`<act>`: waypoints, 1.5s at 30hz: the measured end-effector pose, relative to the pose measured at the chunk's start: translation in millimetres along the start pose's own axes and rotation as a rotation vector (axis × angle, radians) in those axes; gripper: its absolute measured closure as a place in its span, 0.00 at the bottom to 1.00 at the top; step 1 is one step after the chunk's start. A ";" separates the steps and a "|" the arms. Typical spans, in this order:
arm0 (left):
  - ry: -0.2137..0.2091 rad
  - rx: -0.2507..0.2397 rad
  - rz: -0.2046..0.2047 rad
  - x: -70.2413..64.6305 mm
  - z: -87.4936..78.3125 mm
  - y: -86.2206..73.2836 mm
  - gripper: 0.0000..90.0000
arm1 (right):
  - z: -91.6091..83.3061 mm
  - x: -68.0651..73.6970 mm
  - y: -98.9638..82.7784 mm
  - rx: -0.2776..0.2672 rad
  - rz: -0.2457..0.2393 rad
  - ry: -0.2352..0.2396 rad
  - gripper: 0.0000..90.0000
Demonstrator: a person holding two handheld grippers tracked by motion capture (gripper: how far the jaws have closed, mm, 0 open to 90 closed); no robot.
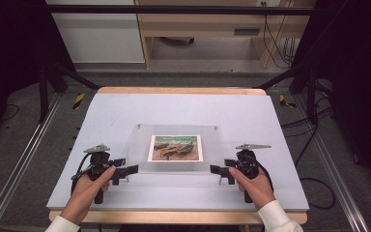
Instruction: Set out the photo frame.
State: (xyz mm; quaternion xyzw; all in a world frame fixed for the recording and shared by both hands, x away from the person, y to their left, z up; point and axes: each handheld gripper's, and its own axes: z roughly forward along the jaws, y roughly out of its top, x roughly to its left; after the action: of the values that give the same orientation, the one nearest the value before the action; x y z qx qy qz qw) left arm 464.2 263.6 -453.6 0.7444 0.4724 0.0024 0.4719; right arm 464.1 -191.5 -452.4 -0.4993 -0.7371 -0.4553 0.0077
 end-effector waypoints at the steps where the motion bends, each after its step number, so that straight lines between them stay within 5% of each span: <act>1: -0.002 0.000 0.001 0.6 0.2 0.2 0.17 | 1.2 0.8 0.3 0.003 0.006 0.003 0.21; 9: 0.004 -0.005 -0.001 1.7 1.7 1.2 0.18 | 4.8 0.1 0.5 0.015 0.036 0.032 0.21; 22: -0.044 0.007 -0.026 7.6 4.0 3.1 0.21 | 7.8 -4.5 2.5 0.025 0.056 0.067 0.24; 45: 0.003 -0.021 0.020 9.9 10.7 19.0 0.29 | 7.7 -12.9 23.4 -0.030 -0.008 0.023 0.32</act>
State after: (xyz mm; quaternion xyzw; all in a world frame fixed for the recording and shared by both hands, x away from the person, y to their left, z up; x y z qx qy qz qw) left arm 487.8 261.1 -450.6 0.7442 0.4656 0.0130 0.4789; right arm 491.4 -193.6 -447.4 -0.4912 -0.7320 -0.4721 0.0071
